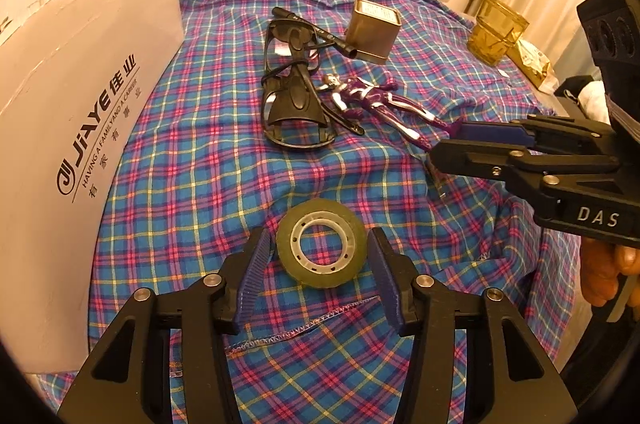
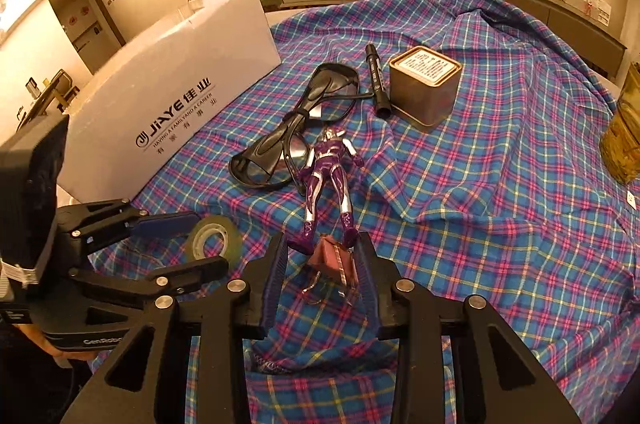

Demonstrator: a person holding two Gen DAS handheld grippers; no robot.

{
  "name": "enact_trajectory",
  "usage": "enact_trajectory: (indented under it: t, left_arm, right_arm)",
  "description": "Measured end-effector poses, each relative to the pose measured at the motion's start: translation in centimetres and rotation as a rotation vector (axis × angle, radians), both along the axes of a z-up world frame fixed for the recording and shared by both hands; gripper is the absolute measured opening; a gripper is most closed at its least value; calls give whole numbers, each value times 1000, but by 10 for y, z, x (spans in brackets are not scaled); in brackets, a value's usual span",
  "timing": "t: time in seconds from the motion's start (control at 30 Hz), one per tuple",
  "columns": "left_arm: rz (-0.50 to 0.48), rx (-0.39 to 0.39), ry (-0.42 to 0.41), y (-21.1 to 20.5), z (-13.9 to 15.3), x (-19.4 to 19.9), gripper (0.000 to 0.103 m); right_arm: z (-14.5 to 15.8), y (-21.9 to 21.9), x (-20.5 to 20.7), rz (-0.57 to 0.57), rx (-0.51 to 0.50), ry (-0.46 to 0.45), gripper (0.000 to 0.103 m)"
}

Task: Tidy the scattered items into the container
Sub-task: 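Grasp the pink binder clip with the right tool and pull it off the figurine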

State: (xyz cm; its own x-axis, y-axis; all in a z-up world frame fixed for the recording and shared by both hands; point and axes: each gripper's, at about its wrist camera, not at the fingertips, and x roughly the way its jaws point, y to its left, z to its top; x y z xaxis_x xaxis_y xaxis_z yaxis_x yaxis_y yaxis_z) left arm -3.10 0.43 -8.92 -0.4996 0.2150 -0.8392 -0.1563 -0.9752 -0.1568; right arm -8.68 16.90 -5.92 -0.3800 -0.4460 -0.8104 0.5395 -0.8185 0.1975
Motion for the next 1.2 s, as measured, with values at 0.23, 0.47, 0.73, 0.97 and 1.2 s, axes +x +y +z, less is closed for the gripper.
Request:
enact_trajectory:
  t: [0.23,0.47,0.73,0.97,1.2]
  left_arm:
    - [17,-8,14,1,-2,-1,58]
    - [11,-14,16,2,-2,0,58]
    - [4,-7,11,1,-2,0,58]
    - [24,10,12,-5,2,2,58]
    - [-7,-69,31,10,-4,4,62]
  right_arm:
    - [-17,9,-3,-16,1,-62,39]
    - [-20,2,6,15,40,-57,45]
    - [-21,-1,7,27,81,-35,23]
    - [-21,-6,8,34,72,-7,62]
    - [-25,-17,3,43,113,22,34]
